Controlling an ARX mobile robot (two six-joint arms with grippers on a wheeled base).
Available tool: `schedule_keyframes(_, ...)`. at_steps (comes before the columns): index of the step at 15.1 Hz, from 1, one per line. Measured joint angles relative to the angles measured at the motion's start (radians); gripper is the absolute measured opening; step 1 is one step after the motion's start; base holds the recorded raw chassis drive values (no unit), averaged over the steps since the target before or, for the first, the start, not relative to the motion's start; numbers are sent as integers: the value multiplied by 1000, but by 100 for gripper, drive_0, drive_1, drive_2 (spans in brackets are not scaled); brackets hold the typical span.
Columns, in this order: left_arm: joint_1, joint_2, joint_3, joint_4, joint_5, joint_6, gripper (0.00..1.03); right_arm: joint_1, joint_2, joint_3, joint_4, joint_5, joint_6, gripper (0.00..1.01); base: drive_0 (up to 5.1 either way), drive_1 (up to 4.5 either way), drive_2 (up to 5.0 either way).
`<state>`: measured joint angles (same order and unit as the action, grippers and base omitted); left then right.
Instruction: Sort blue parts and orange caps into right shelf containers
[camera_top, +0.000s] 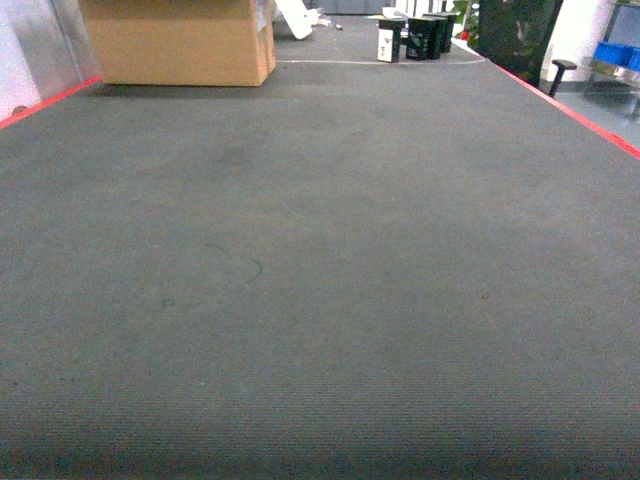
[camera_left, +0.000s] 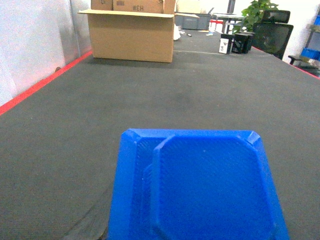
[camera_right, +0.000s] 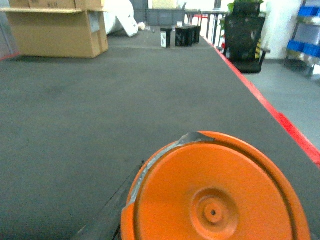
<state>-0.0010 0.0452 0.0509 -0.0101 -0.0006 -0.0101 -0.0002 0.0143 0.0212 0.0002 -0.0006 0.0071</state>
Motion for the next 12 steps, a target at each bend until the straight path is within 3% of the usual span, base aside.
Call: schedule_keyframes(12,0,-36,-39,3,0,0,41,0,-9,-8,-6,0,-1,43,0,0,0)
